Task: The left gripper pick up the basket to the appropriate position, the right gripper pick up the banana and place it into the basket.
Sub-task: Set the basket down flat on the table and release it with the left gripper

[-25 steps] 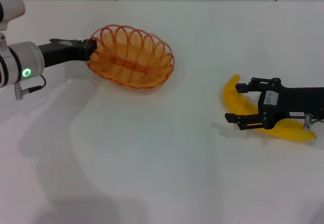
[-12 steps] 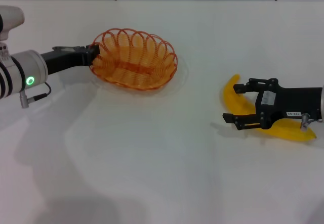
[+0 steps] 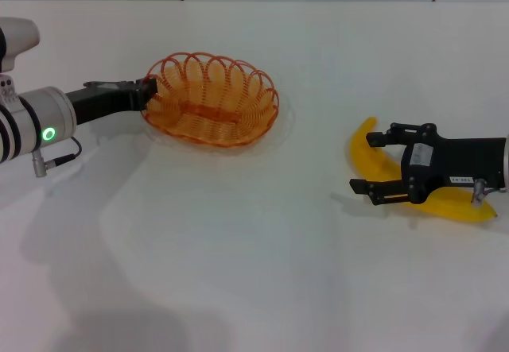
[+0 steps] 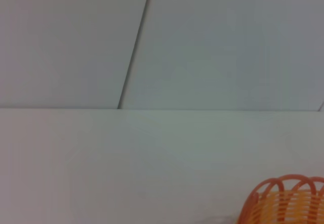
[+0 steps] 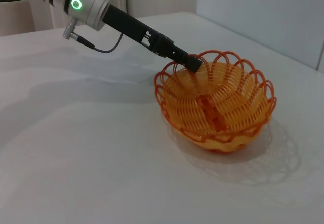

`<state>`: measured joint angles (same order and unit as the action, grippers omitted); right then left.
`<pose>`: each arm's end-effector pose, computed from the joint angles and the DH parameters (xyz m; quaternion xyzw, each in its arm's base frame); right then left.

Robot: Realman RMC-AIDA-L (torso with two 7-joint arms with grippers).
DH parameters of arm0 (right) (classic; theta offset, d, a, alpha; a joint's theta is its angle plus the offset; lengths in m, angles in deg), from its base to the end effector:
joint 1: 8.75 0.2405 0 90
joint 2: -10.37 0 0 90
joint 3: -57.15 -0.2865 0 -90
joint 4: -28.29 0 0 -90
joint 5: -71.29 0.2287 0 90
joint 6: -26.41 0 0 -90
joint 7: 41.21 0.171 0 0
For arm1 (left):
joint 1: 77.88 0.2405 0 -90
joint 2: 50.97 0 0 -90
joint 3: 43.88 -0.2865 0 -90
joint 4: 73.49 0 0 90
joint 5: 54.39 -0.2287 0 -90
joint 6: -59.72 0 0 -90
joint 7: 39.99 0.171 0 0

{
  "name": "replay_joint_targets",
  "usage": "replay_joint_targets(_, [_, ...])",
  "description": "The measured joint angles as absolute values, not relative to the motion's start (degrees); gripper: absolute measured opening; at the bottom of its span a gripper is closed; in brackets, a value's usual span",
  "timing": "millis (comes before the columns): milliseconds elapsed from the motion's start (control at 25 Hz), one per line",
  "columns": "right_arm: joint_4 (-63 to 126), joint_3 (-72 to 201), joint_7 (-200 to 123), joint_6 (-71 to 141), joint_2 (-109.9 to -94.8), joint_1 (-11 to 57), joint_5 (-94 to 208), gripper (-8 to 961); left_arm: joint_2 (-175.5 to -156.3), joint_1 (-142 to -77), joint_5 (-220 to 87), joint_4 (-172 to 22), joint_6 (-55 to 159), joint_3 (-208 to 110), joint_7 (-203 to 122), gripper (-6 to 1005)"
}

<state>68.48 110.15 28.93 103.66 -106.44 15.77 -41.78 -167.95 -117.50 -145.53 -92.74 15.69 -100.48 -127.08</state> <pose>0.3332 0.3606 -0.0434 -0.9658 0.1444 0.1144 0.1825 -0.3101 0.4648 -0.0731 -0.8338 -0.4042 -0.1897 0.3247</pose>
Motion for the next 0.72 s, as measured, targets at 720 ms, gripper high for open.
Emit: replay_joint_targets(720, [68.45, 110.15, 28.92, 103.66, -106.43, 15.77, -41.74, 880, -167.95, -117.51, -145.44, -92.97, 15.69, -100.46, -125.64, 67])
